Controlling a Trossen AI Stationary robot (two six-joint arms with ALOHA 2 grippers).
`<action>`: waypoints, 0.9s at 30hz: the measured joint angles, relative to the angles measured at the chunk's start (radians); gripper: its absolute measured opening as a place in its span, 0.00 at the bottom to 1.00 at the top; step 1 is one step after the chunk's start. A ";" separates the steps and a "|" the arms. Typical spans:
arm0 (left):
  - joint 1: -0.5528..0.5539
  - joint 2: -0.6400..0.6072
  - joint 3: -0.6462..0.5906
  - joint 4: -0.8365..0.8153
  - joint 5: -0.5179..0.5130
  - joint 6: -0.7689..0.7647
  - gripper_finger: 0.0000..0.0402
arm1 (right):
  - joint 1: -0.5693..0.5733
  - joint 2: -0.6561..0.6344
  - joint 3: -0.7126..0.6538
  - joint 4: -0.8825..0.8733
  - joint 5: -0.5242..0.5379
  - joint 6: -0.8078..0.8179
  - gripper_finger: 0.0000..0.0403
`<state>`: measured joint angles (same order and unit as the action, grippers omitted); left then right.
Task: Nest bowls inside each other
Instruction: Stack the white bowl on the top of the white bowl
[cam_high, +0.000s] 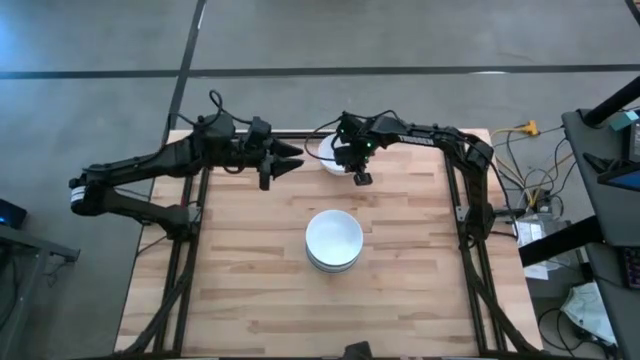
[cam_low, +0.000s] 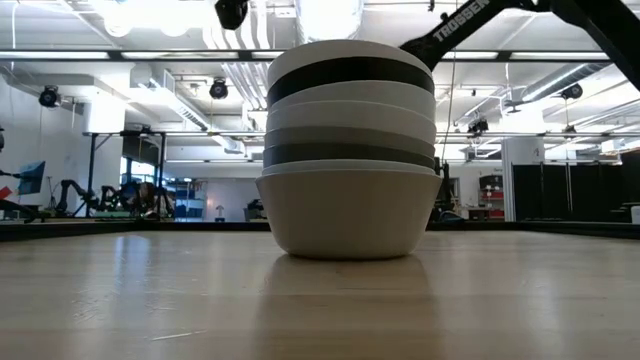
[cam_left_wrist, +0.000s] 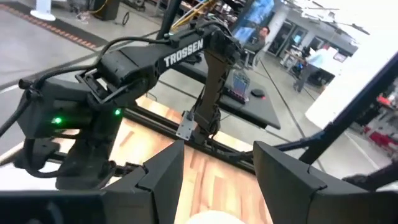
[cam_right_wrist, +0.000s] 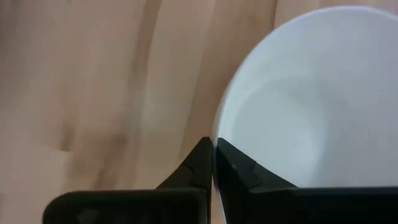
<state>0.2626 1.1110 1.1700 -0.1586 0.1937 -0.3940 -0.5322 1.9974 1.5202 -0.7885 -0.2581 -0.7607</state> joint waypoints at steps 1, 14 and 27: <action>0.000 -0.006 0.000 -0.004 0.005 0.013 0.44 | 0.004 -0.009 0.012 -0.025 0.000 0.027 0.02; 0.053 -0.089 -0.001 -0.017 0.012 0.239 0.44 | 0.113 -0.338 0.016 -0.072 0.000 0.424 0.02; 0.083 -0.106 -0.003 -0.018 0.018 0.269 0.44 | 0.398 -0.652 -0.029 0.083 0.130 0.728 0.02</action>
<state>0.3458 1.0054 1.1675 -0.1771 0.2122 -0.1246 -0.1337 1.3450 1.4907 -0.7056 -0.1276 -0.0326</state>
